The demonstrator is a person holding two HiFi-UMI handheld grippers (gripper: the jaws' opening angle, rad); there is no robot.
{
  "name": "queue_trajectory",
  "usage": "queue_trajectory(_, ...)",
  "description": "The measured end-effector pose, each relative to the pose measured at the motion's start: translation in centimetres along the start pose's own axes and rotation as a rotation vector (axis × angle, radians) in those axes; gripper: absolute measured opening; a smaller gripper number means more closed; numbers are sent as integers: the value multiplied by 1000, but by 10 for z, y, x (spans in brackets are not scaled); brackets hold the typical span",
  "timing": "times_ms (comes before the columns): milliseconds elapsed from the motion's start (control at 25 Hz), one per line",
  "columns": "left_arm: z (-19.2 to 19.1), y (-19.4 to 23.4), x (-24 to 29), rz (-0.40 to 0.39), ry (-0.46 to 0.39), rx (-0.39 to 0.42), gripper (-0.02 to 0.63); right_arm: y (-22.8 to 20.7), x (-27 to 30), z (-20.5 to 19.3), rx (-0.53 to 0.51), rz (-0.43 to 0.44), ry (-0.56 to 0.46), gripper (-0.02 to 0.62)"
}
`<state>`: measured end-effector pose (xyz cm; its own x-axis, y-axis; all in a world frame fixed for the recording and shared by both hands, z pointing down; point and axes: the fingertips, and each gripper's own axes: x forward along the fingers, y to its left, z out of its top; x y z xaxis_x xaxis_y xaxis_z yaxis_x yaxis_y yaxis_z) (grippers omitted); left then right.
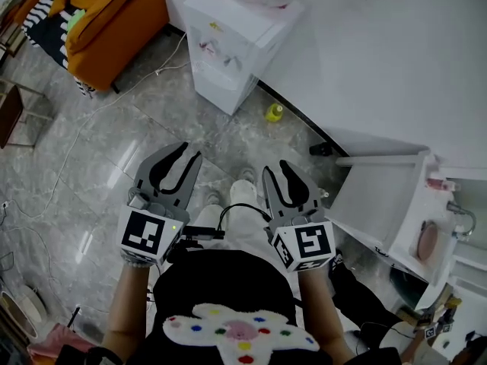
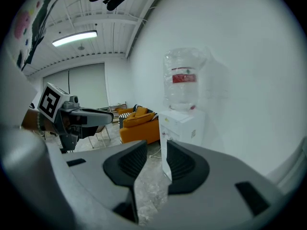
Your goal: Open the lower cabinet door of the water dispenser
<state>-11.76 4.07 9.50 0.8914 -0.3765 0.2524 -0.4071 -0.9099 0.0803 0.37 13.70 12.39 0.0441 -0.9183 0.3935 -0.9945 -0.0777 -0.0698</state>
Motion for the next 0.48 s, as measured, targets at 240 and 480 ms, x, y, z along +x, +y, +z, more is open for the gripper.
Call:
queue_trajectory(240,-13,5,11,34,37,-20,97,-13,17,-7,-13,34,21,117)
queue_trajectory(480,-13,1,34,40,28,-34,97,-35,33,-17,0,48,43,121)
